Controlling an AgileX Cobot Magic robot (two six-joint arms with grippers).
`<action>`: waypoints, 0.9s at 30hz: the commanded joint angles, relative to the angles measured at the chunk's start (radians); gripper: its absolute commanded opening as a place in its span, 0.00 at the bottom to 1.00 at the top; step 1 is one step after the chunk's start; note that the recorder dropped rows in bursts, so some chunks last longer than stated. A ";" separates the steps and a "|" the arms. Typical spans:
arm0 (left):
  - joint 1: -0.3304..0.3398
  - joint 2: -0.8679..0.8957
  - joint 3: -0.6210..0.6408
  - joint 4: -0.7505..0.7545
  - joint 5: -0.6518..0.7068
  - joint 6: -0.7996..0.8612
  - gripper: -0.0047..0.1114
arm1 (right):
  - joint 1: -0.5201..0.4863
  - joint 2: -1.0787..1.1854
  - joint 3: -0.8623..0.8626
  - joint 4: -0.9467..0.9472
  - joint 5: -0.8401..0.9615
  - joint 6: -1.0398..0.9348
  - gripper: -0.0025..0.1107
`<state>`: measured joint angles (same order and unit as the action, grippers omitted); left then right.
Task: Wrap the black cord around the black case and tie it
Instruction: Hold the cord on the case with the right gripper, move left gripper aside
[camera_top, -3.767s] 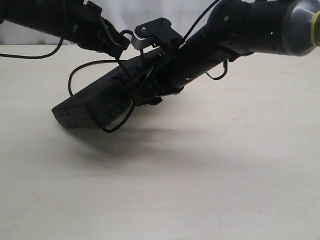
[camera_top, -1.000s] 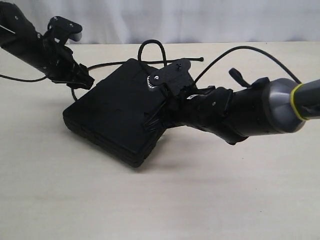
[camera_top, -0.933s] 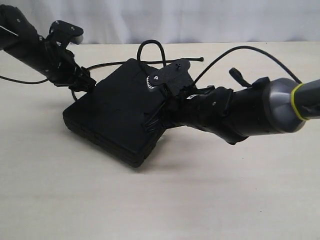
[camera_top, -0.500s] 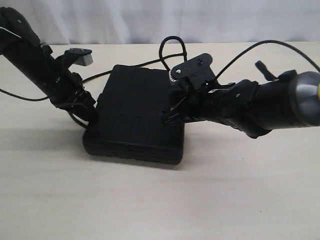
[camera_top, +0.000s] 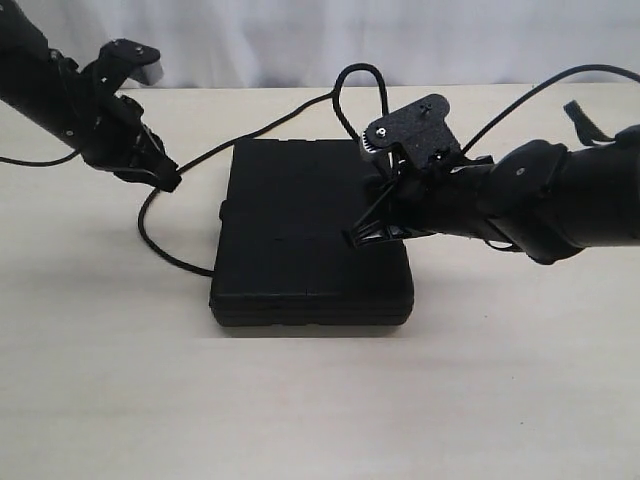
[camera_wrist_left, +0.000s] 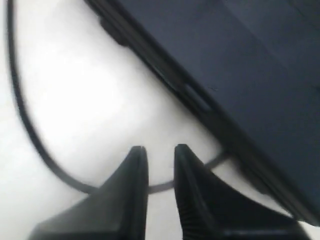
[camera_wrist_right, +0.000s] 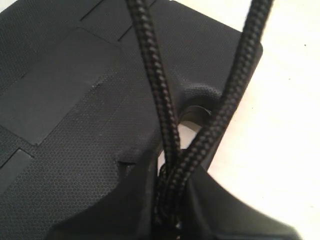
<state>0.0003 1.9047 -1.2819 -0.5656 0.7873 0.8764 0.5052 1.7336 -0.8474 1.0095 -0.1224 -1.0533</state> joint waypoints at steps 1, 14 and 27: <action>-0.002 0.022 0.002 0.094 -0.207 -0.010 0.25 | -0.005 -0.015 0.003 -0.008 -0.006 -0.009 0.06; -0.010 0.338 -0.451 0.379 0.113 -0.390 0.46 | -0.005 -0.015 0.003 -0.008 0.002 -0.009 0.06; -0.030 0.480 -0.536 0.381 0.011 -0.405 0.45 | -0.005 -0.015 0.003 -0.008 0.008 -0.016 0.06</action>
<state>-0.0248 2.3684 -1.8101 -0.1872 0.8184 0.4823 0.5030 1.7336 -0.8474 1.0095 -0.1163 -1.0578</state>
